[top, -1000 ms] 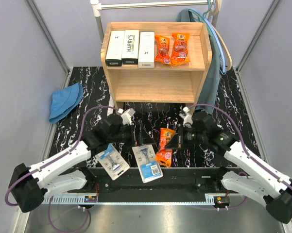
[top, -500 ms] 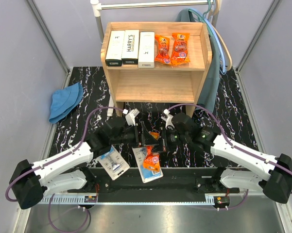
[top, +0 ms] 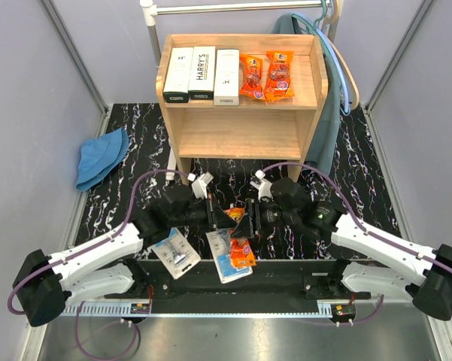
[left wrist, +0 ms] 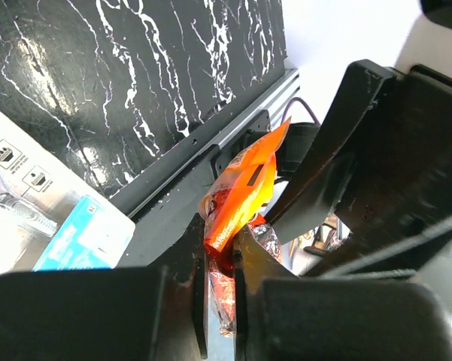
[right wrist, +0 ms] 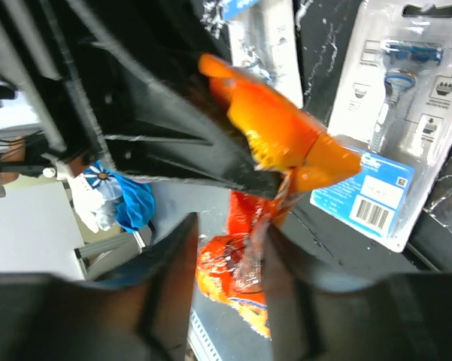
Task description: Place and organize the shaving razors onto the shelf
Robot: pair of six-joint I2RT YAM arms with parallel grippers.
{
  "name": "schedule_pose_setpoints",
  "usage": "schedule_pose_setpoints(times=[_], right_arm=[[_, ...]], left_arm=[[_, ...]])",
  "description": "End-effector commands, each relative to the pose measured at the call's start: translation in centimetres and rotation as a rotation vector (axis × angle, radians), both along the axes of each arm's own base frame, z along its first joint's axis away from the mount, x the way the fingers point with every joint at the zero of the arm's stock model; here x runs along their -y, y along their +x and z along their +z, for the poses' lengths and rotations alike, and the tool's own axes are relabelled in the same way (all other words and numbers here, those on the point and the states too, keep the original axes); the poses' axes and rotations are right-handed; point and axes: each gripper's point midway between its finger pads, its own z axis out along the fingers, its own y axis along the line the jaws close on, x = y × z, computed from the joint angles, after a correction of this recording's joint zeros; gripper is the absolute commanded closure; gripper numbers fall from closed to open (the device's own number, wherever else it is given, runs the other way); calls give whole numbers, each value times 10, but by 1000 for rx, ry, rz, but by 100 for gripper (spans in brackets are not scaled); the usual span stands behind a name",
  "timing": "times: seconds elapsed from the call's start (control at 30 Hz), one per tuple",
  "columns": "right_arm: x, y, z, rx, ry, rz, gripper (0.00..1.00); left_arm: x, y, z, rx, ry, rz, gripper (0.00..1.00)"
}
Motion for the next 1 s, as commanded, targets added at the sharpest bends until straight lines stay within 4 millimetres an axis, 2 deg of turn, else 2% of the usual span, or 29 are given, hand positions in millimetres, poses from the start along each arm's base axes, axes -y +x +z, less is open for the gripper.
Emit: schedule_pose_setpoints(times=[0.0,0.13,0.17,0.23,0.3,0.33,0.37,0.43,0.47,0.6,0.77,0.87,0.9,0.97], right_arm=[[-6,5,39,117,134,-10,44],[6,10,43,158,136,-76,31],[11,8,49,174,153,-89,28],[18,10,44,183,143,-122,24],[26,9,47,197,156,-149,22],[30,8,39,189,147,-157,21],[33,5,42,188,165,-164,21],[37,2,33,166,161,-176,21],[39,0,36,171,178,-178,21],[45,-3,26,156,175,-194,23],[44,-2,25,155,181,-198,28],[41,1,27,162,190,-199,37],[40,2,27,162,187,-205,44],[38,4,25,161,184,-206,48]], left_arm=[[0,10,13,41,-25,53,100],[-3,14,15,53,-22,75,100],[-3,14,17,58,-23,78,100],[-4,16,20,67,-32,83,100],[-2,17,29,76,-75,74,100],[-2,16,30,72,-82,67,100],[0,17,38,91,-113,59,100],[3,17,50,123,-164,30,100],[4,17,56,140,-179,22,100],[8,13,74,186,-233,-22,100],[13,11,83,192,-262,-57,100],[15,8,84,189,-268,-75,100],[14,8,86,193,-272,-74,100],[14,7,88,198,-279,-75,100]])
